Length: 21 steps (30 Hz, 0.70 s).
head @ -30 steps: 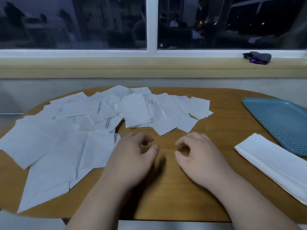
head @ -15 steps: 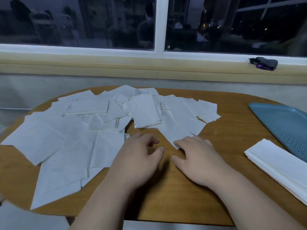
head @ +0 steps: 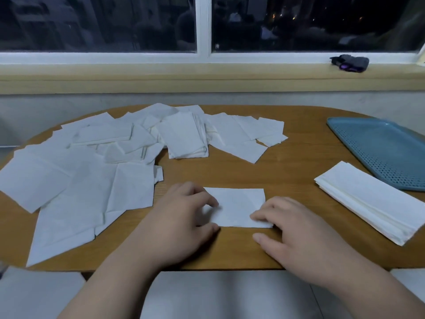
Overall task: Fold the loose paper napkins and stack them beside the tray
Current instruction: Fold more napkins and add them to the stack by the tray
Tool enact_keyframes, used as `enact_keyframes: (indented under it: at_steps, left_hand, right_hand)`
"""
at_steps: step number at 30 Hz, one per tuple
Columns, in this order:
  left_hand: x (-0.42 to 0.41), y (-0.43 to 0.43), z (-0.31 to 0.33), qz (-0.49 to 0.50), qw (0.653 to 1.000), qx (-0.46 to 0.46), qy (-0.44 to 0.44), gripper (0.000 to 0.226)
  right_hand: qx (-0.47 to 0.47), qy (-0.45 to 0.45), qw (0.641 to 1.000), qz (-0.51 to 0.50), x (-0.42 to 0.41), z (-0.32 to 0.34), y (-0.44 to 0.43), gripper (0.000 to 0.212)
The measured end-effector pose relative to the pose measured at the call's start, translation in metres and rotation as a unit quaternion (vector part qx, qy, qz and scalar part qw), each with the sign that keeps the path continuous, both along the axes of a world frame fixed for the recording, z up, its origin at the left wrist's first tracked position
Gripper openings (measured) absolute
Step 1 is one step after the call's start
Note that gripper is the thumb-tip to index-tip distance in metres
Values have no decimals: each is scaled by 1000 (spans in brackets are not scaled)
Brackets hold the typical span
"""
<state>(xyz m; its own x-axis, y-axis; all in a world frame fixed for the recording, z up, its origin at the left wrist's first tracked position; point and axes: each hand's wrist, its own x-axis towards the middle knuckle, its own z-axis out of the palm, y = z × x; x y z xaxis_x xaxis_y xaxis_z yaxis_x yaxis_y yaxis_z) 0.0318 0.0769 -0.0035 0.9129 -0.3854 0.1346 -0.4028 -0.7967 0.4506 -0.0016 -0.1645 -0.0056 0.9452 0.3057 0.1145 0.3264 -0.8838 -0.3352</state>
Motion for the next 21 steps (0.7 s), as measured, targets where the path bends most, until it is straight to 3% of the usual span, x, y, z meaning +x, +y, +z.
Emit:
enact_keyframes:
  at_steps: [8,21]
  left_hand:
    - [-4,1,0,-28,999,16,8,28]
    - [-4,4,0,-47,999,12,7,27]
  right_hand:
    - [1,-14,1000,13,6,-3,-8,9]
    - [2,-8,1000,8,5,-1,-8,17]
